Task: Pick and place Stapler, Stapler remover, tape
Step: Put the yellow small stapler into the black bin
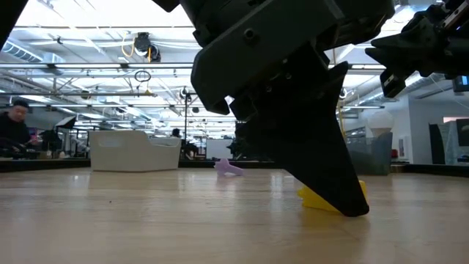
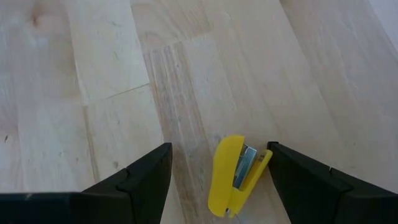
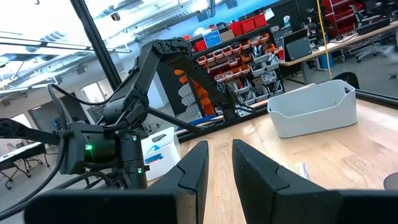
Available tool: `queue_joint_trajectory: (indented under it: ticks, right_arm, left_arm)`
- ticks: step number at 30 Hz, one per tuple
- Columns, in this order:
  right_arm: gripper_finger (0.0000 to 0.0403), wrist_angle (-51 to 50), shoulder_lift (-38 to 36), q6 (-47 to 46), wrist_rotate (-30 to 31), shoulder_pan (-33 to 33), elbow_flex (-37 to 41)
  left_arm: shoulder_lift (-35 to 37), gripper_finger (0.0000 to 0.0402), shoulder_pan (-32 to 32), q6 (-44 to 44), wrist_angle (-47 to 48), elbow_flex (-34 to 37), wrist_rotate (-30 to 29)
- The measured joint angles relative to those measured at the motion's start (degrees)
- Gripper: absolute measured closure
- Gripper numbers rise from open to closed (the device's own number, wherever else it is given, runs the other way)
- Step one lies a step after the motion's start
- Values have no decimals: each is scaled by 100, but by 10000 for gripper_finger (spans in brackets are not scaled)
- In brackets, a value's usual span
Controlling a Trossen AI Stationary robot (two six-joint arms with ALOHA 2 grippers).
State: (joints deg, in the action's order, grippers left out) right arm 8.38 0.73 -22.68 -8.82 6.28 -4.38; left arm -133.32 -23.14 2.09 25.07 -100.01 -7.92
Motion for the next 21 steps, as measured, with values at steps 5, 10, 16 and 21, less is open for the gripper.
queue_joint_trajectory:
  ticks: [5, 10, 16, 21]
  right_arm:
    - [339, -2, 0, 0, 0, 1, 0]
    - [339, -2, 0, 2, 0, 1, 0]
    - [339, -2, 0, 2, 0, 1, 0]
    - [339, -2, 0, 2, -1, 1, 0]
  left_arm:
    - [2, 135, -19, 16, 291, -6, 38]
    - [2, 135, -80, 109, 432, -13, 30]
    - [2, 135, -158, 138, 434, -7, -48]
    - [2, 135, -196, 149, 476, -6, -43]
